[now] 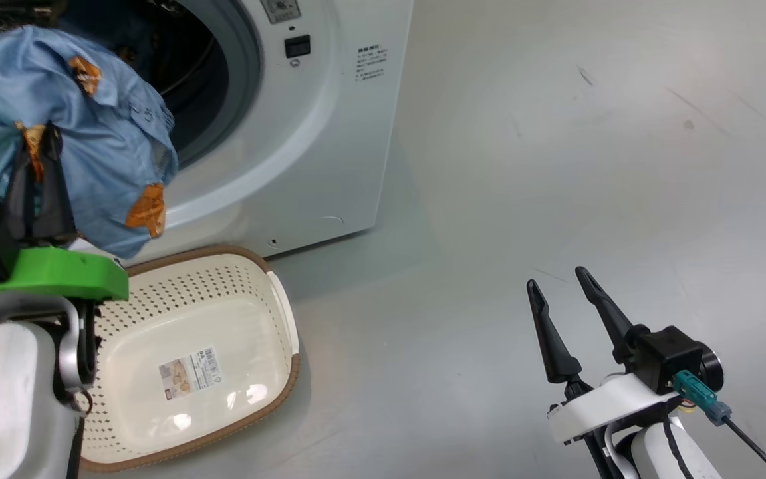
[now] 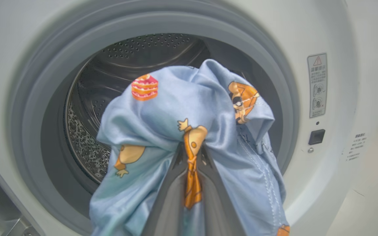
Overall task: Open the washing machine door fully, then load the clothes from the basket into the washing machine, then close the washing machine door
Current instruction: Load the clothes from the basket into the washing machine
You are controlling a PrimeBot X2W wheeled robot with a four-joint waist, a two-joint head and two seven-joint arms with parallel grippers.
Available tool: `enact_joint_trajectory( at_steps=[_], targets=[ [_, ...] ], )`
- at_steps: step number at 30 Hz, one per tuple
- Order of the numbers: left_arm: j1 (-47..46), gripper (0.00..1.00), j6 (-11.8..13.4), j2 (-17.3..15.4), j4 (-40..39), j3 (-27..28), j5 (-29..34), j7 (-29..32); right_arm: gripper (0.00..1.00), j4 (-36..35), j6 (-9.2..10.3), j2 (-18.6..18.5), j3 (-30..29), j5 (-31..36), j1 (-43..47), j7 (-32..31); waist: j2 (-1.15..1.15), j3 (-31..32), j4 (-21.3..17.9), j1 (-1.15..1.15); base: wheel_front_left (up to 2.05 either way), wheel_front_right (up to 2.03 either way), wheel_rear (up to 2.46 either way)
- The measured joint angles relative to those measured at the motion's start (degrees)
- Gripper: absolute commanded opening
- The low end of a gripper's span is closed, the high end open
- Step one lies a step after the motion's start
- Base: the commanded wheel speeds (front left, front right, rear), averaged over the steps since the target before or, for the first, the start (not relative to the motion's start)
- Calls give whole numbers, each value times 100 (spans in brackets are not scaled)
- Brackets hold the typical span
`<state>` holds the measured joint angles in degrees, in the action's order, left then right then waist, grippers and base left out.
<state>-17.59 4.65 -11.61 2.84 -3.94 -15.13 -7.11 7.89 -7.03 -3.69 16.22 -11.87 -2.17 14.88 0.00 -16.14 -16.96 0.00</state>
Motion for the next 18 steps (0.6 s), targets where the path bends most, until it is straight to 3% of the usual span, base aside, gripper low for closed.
enact_joint_trajectory(
  at_steps=[18],
  targets=[
    [-1695, 0, 24, -479, 944, 204, 266, 153, 100, 142, 0, 44, 277, -83, -674, 0, 0, -1151, -769, 1, 0, 0, 0]
  ],
)
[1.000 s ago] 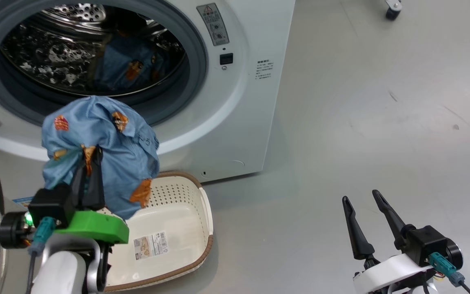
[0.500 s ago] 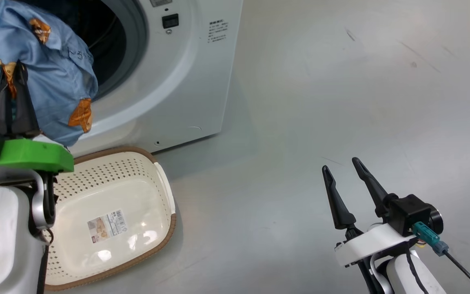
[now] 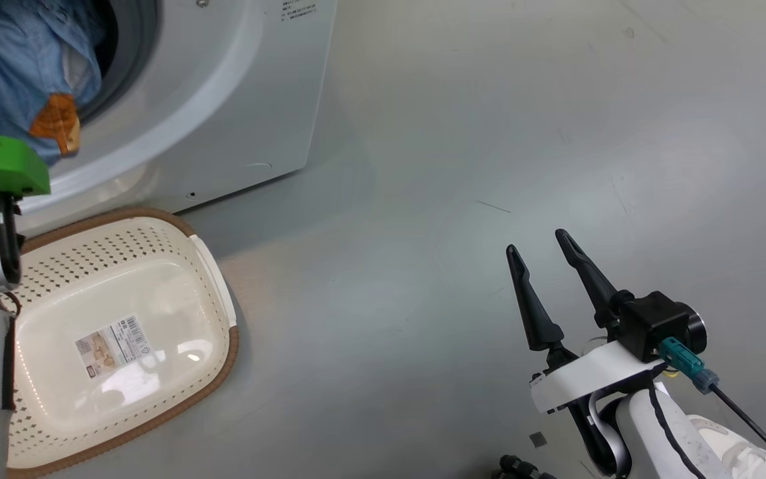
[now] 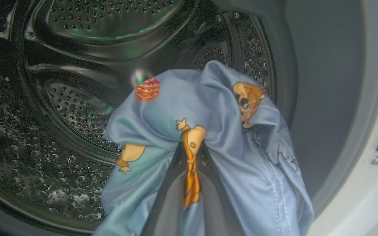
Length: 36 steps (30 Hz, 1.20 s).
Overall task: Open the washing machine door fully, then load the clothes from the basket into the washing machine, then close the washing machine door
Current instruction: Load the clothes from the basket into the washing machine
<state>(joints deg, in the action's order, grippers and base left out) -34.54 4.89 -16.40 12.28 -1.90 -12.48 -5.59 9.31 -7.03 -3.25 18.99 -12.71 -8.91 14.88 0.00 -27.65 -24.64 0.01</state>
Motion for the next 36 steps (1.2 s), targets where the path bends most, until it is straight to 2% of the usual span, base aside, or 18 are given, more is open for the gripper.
enact_joint_trajectory(
  at_steps=[6, 21, 36],
  targets=[
    [-508, 0, 29, -214, 324, 163, 88, 48, 100, 34, 0, 20, 78, -86, -15, 0, 0, -289, -115, 0, 0, 0, 0],
    [-1968, 0, 68, -1025, 1055, 280, 500, 56, 100, 86, 0, 87, 332, -192, -149, 0, 0, -887, -406, 0, 0, 0, 0],
    [-2928, 0, 16, -1413, 1556, 46, 954, 98, 100, 76, 0, 123, 380, -296, -136, 0, 0, -1376, -678, 0, 0, 0, 0]
  ],
)
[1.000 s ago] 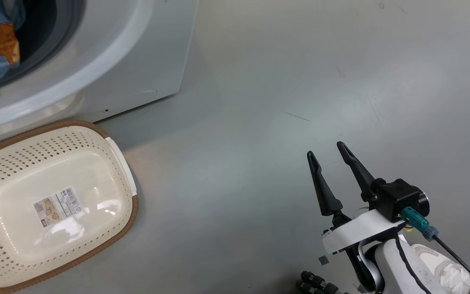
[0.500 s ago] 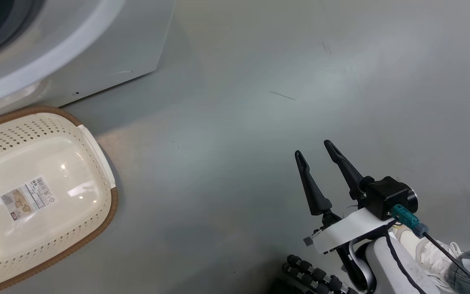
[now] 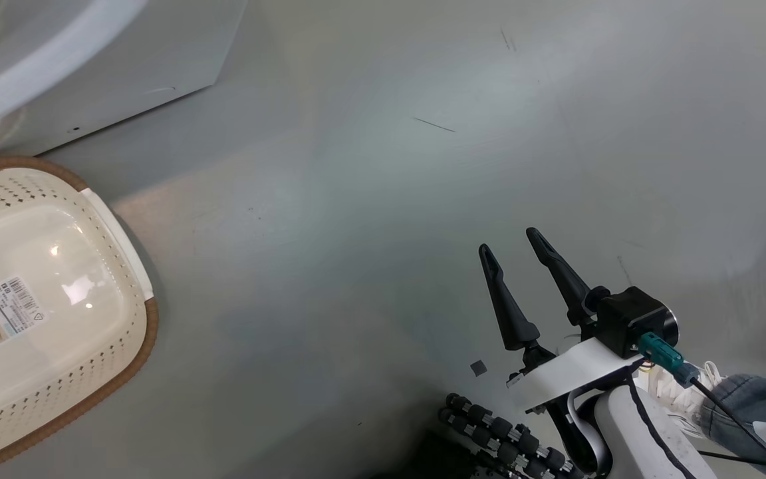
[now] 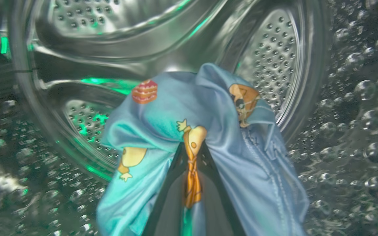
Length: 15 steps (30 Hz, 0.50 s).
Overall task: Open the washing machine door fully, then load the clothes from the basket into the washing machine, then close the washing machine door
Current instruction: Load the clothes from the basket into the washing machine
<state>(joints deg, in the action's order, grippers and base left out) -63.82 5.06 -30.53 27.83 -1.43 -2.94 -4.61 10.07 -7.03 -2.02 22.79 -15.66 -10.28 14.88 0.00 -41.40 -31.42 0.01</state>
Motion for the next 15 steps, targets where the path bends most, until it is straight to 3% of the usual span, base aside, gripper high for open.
enact_joint_trajectory(
  at_steps=[12, 15],
  targets=[
    [-460, 0, 0, 0, 659, -209, 198, 1, 100, -9, 0, 7, -37, 0, 26, 0, 0, -242, -49, 0, 0, 0, 0],
    [-460, 36, 1, -2, 883, -185, 205, 30, 100, -3, 0, 9, 23, -1, 26, 0, 0, -209, -66, 0, 0, 0, 0]
  ],
)
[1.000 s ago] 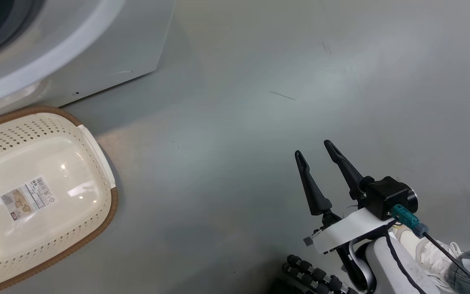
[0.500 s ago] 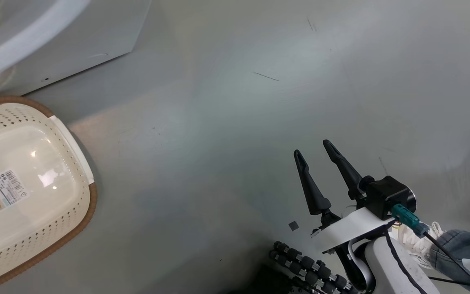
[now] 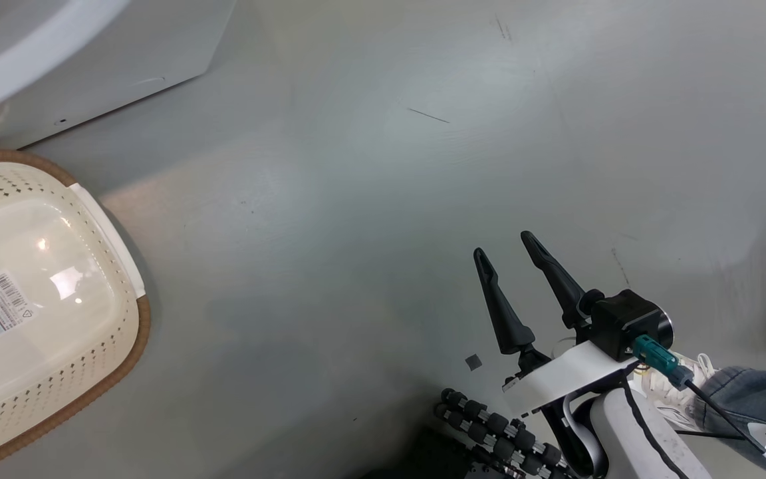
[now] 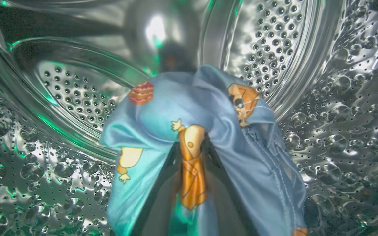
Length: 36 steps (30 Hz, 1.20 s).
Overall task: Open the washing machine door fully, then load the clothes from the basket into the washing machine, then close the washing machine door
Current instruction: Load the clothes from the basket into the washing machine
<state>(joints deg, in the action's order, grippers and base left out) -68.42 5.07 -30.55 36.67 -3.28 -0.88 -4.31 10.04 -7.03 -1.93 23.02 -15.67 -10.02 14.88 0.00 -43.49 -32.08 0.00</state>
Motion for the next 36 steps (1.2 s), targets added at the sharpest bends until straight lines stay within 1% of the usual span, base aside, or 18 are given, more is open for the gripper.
enact_joint_trajectory(
  at_steps=[1, 2, 6, 9, 15, 21, 25, 26, 28, 29, 36],
  targets=[
    [-1, 48, 1, -1, 49, 9, 1, 25, 100, 1, 0, 1, 4, 0, 0, 0, 0, 16, -7, 0, 0, 0, 0],
    [-6, 100, 1, -1, 126, 15, 1, 85, 100, 1, 0, 1, 7, 0, 0, 0, 0, 32, -13, 0, 0, 0, 0],
    [-7, 100, 11, 1, 466, 69, 2, 369, 100, 4, 0, 2, 12, -5, -1, 0, 0, 101, -32, 0, 0, 0, 0],
    [-14, 100, 58, 12, 571, 136, -12, 422, 100, 13, 0, 2, 19, -47, -4, 0, 0, 159, -40, 0, 0, 0, 0],
    [-86, 100, 78, 331, 754, 153, -56, 408, 100, 33, 0, 1, -112, -47, -5, 0, 0, 287, 12, 0, 0, 0, 0],
    [-84, 100, 124, 488, 1015, 135, -44, 304, 100, 37, 0, 0, -198, -36, -17, 0, 0, 474, 116, 0, 0, 0, 0],
    [-38, 100, 135, 701, 1188, 169, -60, 159, 100, 56, 0, 1, -257, -35, -17, 0, 0, 622, 198, 0, 0, 0, 0],
    [39, 100, 160, 825, 1293, 219, -79, 62, 100, 76, 0, -2, -289, -30, -17, 0, 0, 704, 241, 0, 0, 0, 0],
    [157, 100, 162, 947, 1394, 285, -126, -36, 100, 99, 0, -3, -322, -22, -17, 0, 0, 794, 287, 0, 0, 0, 0],
    [287, 100, 162, 1066, 1503, 315, -189, -142, 100, 104, 0, -3, -355, 25, -17, 0, 0, 889, 337, 0, 0, 0, 0],
    [637, 100, 176, 1497, 1745, 372, -386, -511, 100, 144, 0, -79, -490, 78, -16, 0, 0, 1236, 551, 0, 0, 0, 0]
  ],
)
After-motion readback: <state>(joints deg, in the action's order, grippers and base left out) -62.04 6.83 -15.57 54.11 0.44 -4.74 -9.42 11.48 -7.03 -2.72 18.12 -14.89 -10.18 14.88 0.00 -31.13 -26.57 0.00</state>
